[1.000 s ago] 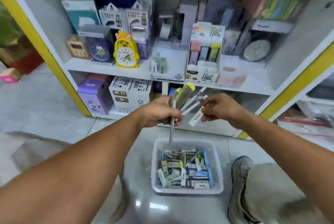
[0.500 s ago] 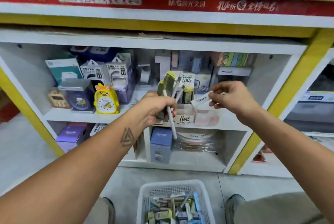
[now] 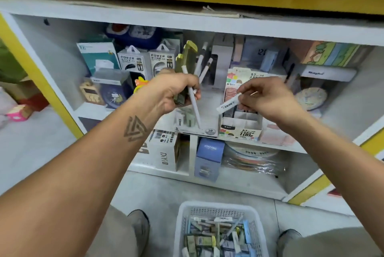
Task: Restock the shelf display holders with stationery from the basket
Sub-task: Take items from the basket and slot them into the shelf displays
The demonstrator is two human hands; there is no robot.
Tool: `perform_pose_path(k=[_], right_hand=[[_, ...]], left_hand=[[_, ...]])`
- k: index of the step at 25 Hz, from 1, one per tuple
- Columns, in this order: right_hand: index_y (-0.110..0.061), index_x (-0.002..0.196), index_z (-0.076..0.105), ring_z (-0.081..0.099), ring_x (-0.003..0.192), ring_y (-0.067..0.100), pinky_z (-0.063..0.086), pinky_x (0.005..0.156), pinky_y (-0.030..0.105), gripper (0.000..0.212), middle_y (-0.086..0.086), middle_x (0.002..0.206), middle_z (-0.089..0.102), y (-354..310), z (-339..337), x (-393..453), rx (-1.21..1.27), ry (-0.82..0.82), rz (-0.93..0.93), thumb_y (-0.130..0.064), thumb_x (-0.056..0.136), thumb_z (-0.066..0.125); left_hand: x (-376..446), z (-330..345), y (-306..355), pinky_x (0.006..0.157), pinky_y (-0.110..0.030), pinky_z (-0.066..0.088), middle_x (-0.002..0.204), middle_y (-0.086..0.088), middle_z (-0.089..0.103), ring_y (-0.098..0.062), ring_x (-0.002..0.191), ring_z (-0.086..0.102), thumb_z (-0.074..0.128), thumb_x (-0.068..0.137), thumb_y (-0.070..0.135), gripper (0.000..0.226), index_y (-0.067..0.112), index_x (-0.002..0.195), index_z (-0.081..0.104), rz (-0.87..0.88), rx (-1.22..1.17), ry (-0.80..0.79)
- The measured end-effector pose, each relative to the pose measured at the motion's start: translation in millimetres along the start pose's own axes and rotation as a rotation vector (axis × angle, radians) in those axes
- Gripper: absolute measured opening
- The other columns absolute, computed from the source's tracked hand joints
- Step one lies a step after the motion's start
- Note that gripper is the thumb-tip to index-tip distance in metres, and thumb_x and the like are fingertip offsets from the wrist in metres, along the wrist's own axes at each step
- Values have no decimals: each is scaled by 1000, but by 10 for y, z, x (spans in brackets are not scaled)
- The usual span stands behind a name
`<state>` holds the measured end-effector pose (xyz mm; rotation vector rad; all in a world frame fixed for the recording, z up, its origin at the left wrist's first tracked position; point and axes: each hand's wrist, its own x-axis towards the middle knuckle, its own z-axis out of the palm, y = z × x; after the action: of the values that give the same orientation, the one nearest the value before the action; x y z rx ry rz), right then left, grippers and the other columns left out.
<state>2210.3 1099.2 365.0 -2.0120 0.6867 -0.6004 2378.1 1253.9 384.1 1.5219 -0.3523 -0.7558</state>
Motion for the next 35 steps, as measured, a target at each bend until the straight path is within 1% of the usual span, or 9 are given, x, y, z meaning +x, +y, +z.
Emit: perform_pose_path(k=[3, 7, 12, 18, 25, 27, 31, 33, 35], right_hand=[[-13, 89, 71, 71, 58, 5, 52, 56, 14, 16, 5, 73, 69, -50, 319, 99, -209, -81, -100, 0, 92, 63], [-18, 93, 69, 70, 61, 4, 57, 66, 24, 12, -2, 73, 70, -93, 576, 164, -312, -125, -171, -6, 91, 67], [-17, 96, 65, 69, 67, -1, 54, 65, 16, 12, -1, 81, 68, -97, 853, 343, -192, 139, -274, -5, 92, 66], [-9, 103, 70, 71, 78, 18, 58, 74, 29, 16, 4, 84, 69, 113, 1175, 586, -368, 30, -299, 1, 92, 63], [-8, 94, 75, 69, 75, 20, 59, 75, 38, 16, 5, 80, 72, 163, 1295, 681, -457, -42, -386, 0, 92, 61], [-7, 97, 77, 69, 83, 23, 57, 80, 38, 19, 9, 88, 74, 148, 1325, 680, -518, -90, -434, 2, 92, 60], [-18, 131, 66, 58, 116, 26, 48, 98, 35, 51, 7, 124, 64, 106, 1365, 632, -722, -256, -394, 9, 90, 53], [-20, 136, 61, 60, 109, 19, 49, 90, 28, 52, 2, 122, 63, 36, 1275, 598, -545, -210, -300, 6, 93, 50], [-17, 131, 64, 68, 84, 12, 50, 69, 20, 40, 0, 107, 72, -63, 1118, 546, -65, -145, -64, 0, 97, 51]], left_hand=[[38, -238, -43, 63, -39, 57, 52, -18, 58, -29, 50, 61, 62, 76, -15, 30, -6, 103, 53, -18, -21, 50], [47, -389, -107, 56, -34, 57, 53, -17, 60, -27, 48, 63, 62, 75, -14, 37, -11, 111, 54, -47, 5, 89], [121, -560, -103, 59, -40, 59, 51, -17, 59, -28, 47, 62, 61, 71, -13, 56, -12, 125, 46, -19, -1, 143], [91, -668, -140, 76, -52, 58, 46, -14, 57, -27, 46, 61, 62, 72, -14, 21, -8, 92, 56, -49, -11, 156], [101, -696, -155, 71, -46, 60, 54, -18, 59, -29, 51, 63, 62, 73, -14, 17, -8, 88, 58, -63, -24, 124], [91, -676, -156, 64, -41, 60, 55, -19, 59, -29, 50, 62, 62, 72, -14, 22, -9, 93, 57, -66, -28, 120], [73, -604, -136, 58, -37, 59, 54, -19, 58, -29, 49, 61, 60, 72, -15, 33, -9, 104, 55, -72, -31, 103], [30, -526, -111, 59, -35, 58, 57, -19, 58, -28, 52, 61, 60, 75, -14, 27, -9, 101, 57, -79, -68, 64], [-32, -418, -99, 63, -35, 57, 64, -22, 59, -29, 57, 61, 59, 76, -14, 18, -8, 92, 57, -86, -88, 11]])
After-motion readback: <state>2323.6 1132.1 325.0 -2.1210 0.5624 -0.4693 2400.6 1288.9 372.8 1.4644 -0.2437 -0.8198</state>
